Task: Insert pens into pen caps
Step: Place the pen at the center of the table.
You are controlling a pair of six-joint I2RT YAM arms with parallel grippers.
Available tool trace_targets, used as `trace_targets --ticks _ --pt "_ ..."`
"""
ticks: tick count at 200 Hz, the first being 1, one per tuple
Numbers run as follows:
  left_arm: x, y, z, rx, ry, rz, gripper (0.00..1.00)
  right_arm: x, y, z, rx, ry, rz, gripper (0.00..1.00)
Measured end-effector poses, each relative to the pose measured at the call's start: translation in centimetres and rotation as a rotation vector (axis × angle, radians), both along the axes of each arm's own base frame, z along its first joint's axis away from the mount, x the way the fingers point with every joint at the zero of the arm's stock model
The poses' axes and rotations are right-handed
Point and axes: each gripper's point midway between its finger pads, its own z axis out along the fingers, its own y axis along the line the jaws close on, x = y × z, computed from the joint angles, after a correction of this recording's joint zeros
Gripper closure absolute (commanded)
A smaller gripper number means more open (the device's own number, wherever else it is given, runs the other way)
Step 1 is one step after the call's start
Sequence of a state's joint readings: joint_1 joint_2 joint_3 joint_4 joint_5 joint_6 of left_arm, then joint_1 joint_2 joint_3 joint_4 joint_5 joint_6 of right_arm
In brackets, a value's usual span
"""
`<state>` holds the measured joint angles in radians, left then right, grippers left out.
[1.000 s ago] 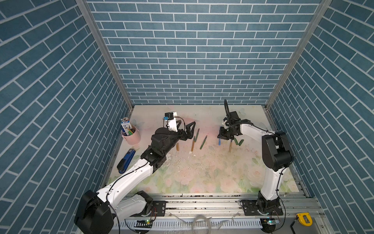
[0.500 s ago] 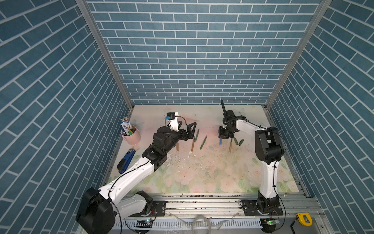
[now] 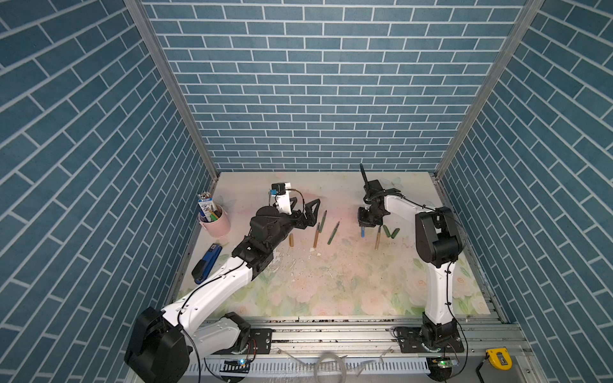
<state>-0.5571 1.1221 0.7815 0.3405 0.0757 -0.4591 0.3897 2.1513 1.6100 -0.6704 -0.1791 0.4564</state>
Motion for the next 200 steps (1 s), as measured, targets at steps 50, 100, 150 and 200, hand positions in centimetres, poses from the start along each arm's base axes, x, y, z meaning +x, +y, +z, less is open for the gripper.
trace_targets --ticks 50,100,150,200 --pt "0.1 0.3 -0.3 0.007 0.011 0.009 0.01 -0.1 0.3 0.0 0.006 0.004 -0.007 0.79" --pt "0.2 0.7 -0.3 0.012 0.016 0.019 0.01 -0.2 0.5 0.1 0.011 0.006 -0.008 0.78" --pt "0.4 1.0 -0.4 0.019 0.022 0.033 0.01 -0.5 1.3 1.6 0.029 -0.013 0.002 0.73" --pt "1.2 2.7 0.0 0.045 0.049 0.13 0.0 -2.8 0.3 7.0 0.032 -0.121 0.006 0.72"
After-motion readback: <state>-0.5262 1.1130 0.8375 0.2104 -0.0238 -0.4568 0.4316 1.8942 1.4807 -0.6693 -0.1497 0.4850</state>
